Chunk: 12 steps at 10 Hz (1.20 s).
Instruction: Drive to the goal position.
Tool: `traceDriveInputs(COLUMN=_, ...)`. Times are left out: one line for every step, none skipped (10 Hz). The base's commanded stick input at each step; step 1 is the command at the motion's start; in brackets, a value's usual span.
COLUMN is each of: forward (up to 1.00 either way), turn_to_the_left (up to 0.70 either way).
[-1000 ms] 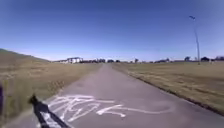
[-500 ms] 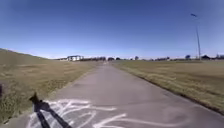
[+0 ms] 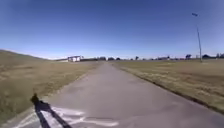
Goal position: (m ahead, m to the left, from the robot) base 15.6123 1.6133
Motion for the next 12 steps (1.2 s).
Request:
traceDriveInputs(forward=0.7, turn_to_the_left=0.0)
traceDriveInputs(forward=0.7, turn_to_the_left=0.0)
traceDriveInputs(forward=0.7, turn_to_the_left=0.0)
traceDriveInputs(forward=0.7, turn_to_the_left=0.0)
traceDriveInputs(forward=0.7, turn_to_the_left=0.0)
traceDriveInputs(forward=0.7, turn_to_the_left=0.0)
traceDriveInputs(forward=0.7, turn_to_the_left=0.0)
traceDriveInputs(forward=0.7, turn_to_the_left=0.0)
traceDriveInputs(forward=0.7, turn_to_the_left=0.0)
traceDriveInputs(forward=0.7, turn_to_the_left=0.0)
traceDriveInputs(forward=0.7, turn_to_the_left=0.0)
traceDriveInputs(forward=0.7, turn_to_the_left=0.0)
